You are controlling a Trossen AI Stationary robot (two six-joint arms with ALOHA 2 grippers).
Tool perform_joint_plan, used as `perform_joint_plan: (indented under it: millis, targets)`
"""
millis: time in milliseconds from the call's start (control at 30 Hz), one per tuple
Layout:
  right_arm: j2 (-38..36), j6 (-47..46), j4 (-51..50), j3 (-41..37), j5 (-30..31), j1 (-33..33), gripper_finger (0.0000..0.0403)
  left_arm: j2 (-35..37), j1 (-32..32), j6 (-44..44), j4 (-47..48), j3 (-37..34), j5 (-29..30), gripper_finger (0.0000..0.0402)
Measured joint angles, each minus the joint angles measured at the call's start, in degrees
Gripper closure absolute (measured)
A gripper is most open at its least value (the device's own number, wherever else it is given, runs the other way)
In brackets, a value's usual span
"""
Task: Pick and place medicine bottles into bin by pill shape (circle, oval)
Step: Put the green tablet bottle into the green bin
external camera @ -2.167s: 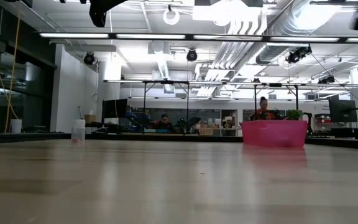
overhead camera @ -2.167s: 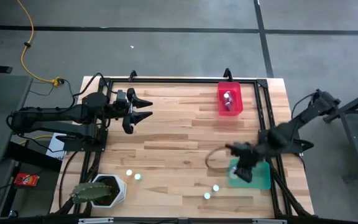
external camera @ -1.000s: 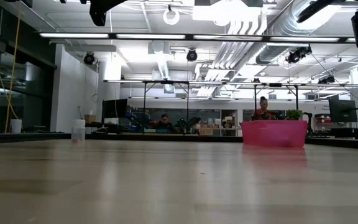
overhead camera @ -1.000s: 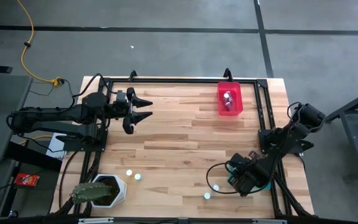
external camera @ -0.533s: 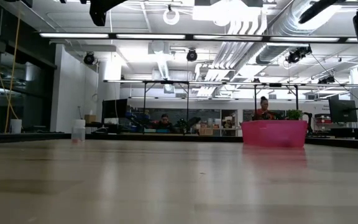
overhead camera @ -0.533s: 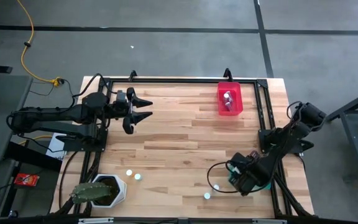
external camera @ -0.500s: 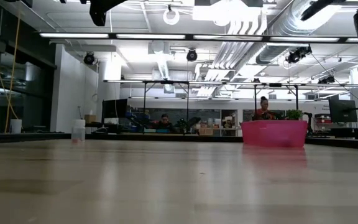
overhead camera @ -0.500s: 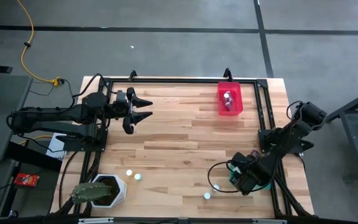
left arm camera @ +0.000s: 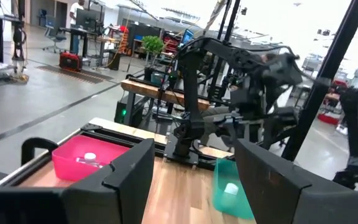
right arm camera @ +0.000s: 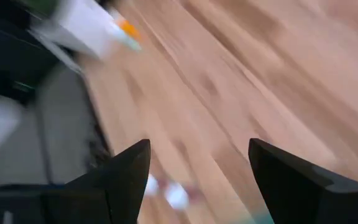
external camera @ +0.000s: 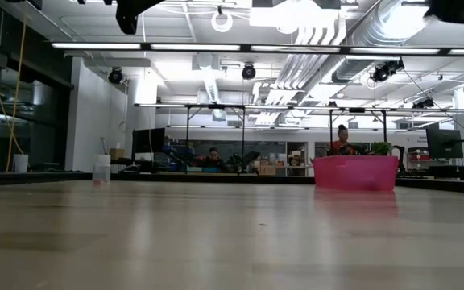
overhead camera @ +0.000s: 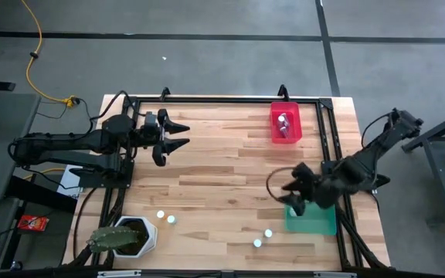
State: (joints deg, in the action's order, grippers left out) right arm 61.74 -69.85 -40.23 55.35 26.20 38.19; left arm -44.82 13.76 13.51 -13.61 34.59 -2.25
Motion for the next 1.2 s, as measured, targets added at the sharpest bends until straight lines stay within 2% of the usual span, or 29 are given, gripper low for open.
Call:
perform_joint_plan:
  millis: [167, 300, 433, 600, 733, 833, 933, 1067, 1200]
  targets:
    - [1.63, 16.07, 17.08, 0.0, -1.32, -10.05, 0.0139, 0.01, 0.02, 1.34, -0.02, 0.0, -0.65, 0.0188]
    - [4.43, 25.04, 25.13, 0.0, -3.12, -17.25, 0.0139, 0.01, 0.02, 2.91, -0.02, 0.0, -3.73, 0.0188]
    - [6.81, 32.85, 25.51, 0.0, -9.56, -22.62, 0.0139, -0.01, 0.0, 5.74, -0.01, 0.0, -5.92, 0.0188]
    - [8.62, 45.03, 19.08, 0.0, -19.28, -26.81, 0.0139, 0.01, 0.0, 9.98, 0.0, 0.0, -5.65, 0.0188]
    - [8.76, 53.35, 22.95, -1.43, -28.41, -29.68, 0.0139, -0.03, 0.0, 10.34, 0.0, 0.0, -4.18, 0.0188]
    - [7.66, 53.15, 33.36, -7.95, -34.22, -31.45, 0.0139, -0.23, 0.0, 10.28, 0.09, 0.0, -1.69, 0.0188]
    - [7.17, 47.86, 45.68, -15.64, -35.42, -32.82, 0.0139, -0.21, 0.04, 8.46, 0.05, 0.0, -1.3, 0.0188]
    - [6.99, 42.09, 62.89, -21.83, -33.17, -32.82, 0.0139, -0.23, 0.0, 6.71, 0.05, 0.0, -1.74, 0.0188]
    - [7.01, 43.55, 66.19, -22.81, -29.33, -31.99, 0.0139, -0.28, -0.13, 2.17, 0.07, 0.0, -2.26, 0.0188]
